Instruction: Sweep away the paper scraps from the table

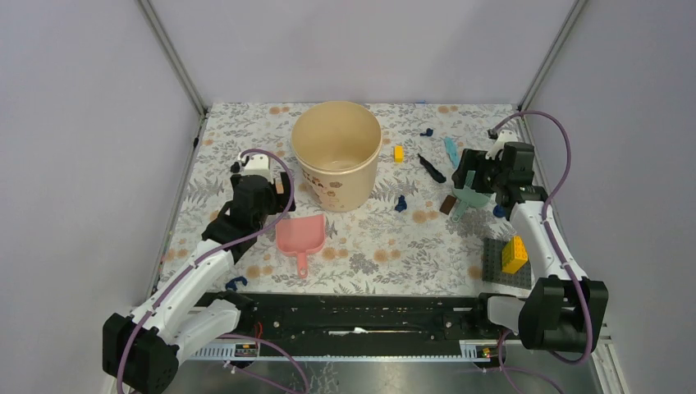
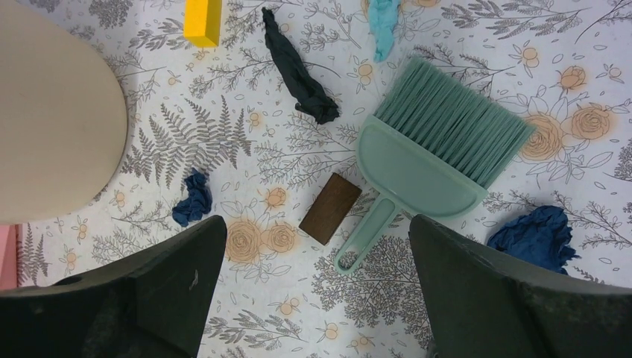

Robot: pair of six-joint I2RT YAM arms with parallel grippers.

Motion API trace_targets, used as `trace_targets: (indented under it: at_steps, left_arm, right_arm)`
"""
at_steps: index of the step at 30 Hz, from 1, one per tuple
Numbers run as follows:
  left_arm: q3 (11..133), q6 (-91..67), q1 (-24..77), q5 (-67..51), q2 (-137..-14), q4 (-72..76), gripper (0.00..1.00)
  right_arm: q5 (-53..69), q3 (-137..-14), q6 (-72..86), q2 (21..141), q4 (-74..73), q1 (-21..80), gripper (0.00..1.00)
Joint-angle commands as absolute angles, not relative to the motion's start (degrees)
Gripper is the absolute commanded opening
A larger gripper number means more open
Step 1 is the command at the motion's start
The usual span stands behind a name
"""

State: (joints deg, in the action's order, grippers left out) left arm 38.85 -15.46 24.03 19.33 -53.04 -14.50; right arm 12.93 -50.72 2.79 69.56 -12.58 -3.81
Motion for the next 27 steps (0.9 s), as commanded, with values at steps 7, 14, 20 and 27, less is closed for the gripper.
trace_targets:
  at_steps: [7,14,20,27]
  left_arm:
    - [40.50,-16.60,24.45,18.14,-51.58,-12.03,0.98]
    - [40.19,-16.79,25.19,16.64,-49.84,-11.08,0.99]
    - [43.39,-19.96,25.58,14.38,-51.28,-13.91,0.99]
    - [47.24,-19.92,25.66,6.65,-48.06,-18.16,0.97]
  right_arm:
    - [16.56,-48.42,-3.76,66.14,-10.51,-4.04,1.00]
    - [22.18,-47.57,-9.66,64.25,-12.54,-4.02,1.00]
    - [26.18,-51.00,-11.60,62.58,-19.18,-4.04,1.00]
    - [22.84,-50.20,-16.99,57.76,-24.92,-4.04,1.00]
